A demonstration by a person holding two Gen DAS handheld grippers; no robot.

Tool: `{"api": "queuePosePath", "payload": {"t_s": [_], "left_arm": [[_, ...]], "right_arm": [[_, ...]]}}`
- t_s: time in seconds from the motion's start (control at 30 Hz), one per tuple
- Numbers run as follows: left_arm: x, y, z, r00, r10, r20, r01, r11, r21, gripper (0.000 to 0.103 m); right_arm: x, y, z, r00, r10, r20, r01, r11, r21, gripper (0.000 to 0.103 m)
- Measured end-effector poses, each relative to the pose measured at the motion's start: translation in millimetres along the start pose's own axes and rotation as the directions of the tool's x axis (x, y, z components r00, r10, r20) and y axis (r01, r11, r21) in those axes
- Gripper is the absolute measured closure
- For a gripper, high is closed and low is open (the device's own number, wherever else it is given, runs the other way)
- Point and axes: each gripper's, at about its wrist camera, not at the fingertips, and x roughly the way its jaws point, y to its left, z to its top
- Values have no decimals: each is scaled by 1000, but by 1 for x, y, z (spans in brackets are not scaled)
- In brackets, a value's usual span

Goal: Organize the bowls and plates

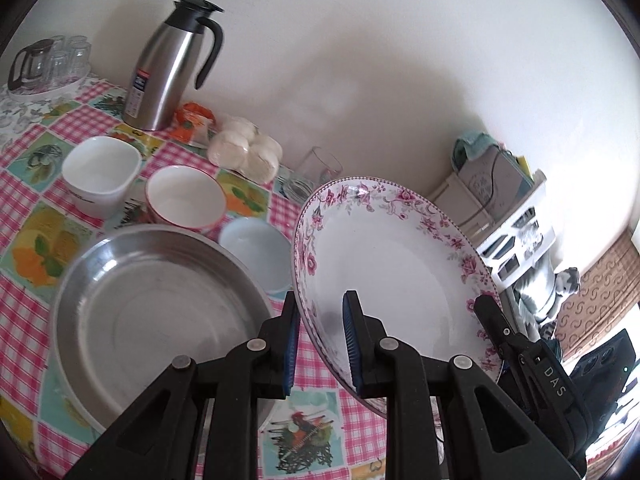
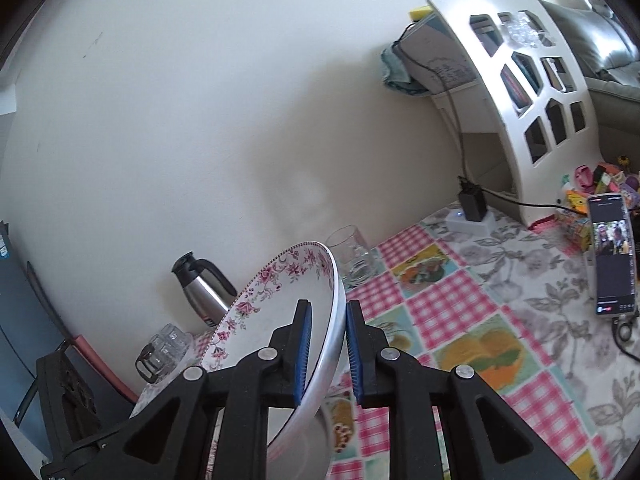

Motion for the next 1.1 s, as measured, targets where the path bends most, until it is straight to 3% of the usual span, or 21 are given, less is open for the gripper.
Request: {"api": "queuePosePath", "payload": {"t_s": [0.63, 1.1], "left_arm": [[-36, 70, 34, 996, 66, 58, -62, 996, -64, 81], [-27, 118, 37, 992, 129, -12, -130, 984, -119, 81]], "right_arm": [[46, 63, -35, 992, 71, -102, -72, 997, -10, 85], [87, 73, -76, 969, 22, -245, -32, 999, -37, 85]]}}
